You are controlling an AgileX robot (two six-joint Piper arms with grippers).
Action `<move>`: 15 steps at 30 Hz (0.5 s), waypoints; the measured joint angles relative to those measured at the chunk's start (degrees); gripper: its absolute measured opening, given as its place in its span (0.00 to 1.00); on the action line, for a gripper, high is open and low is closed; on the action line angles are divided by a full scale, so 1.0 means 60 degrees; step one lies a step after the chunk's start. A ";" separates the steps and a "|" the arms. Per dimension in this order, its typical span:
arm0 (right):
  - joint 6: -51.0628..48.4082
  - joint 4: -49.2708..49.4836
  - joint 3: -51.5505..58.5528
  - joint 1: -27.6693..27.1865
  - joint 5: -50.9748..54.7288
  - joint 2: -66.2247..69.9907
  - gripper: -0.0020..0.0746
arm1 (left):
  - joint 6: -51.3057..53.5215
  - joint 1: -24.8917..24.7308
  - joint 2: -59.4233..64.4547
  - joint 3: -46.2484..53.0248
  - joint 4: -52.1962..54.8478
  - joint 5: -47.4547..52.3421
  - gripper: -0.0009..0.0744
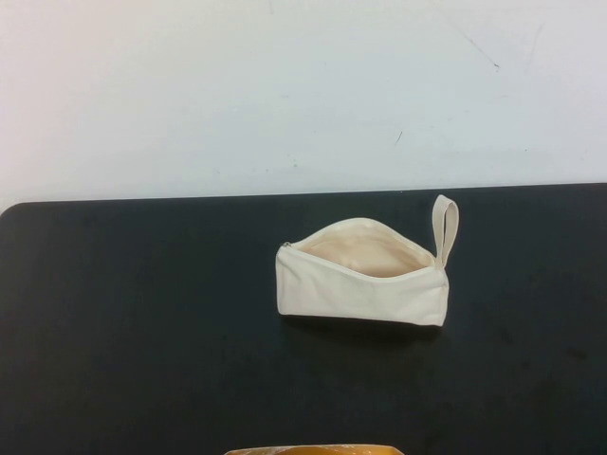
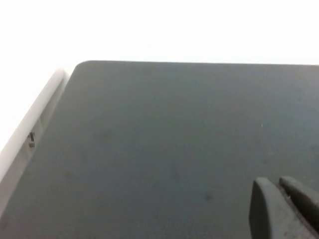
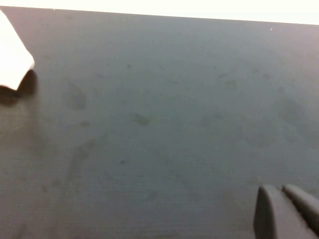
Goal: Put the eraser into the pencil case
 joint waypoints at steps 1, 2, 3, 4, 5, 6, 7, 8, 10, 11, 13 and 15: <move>0.0000 0.0000 0.0000 0.0000 0.0000 0.0000 0.02 | 0.0021 0.0000 0.0000 0.0000 0.0000 0.0101 0.01; 0.0000 0.0000 0.0000 0.0000 0.0000 0.0000 0.02 | 0.0092 0.0000 0.0000 0.0000 0.0000 0.0275 0.01; 0.0000 0.0000 0.0000 0.0000 0.0000 0.0000 0.02 | 0.0195 0.0000 0.0000 0.0000 0.0000 0.0421 0.01; 0.0000 0.0000 0.0000 0.0000 0.0000 0.0000 0.02 | 0.0290 0.0000 0.0000 0.0000 -0.0018 0.0520 0.01; 0.0000 0.0000 0.0000 0.0000 0.0000 0.0000 0.02 | 0.0469 0.0000 0.0000 0.0000 -0.0040 0.0598 0.01; 0.0000 0.0000 0.0000 0.0000 0.0000 0.0000 0.02 | 0.0469 0.0000 0.0000 0.0000 -0.0039 0.0636 0.01; 0.0000 0.0000 0.0000 0.0000 0.0000 0.0000 0.02 | 0.0559 0.0000 0.0000 0.0000 -0.0039 0.0678 0.01; 0.0000 0.0000 0.0000 0.0000 0.0000 0.0000 0.02 | 0.0599 0.0000 0.0000 -0.0018 -0.0039 0.0698 0.01; 0.0000 0.0000 0.0000 0.0000 0.0000 0.0000 0.02 | 0.0661 0.0000 0.0000 -0.0018 -0.0039 0.0716 0.01; 0.0000 0.0000 0.0000 0.0000 0.0000 0.0000 0.02 | 0.0678 0.0000 0.0000 -0.0018 -0.0039 0.0738 0.01; 0.0000 0.0000 0.0000 0.0000 0.0000 0.0000 0.02 | 0.0701 0.0000 0.0000 -0.0033 -0.0039 0.0752 0.01; 0.0000 0.0000 0.0000 0.0000 0.0000 0.0000 0.02 | 0.0701 0.0000 0.0000 -0.0033 -0.0039 0.0758 0.01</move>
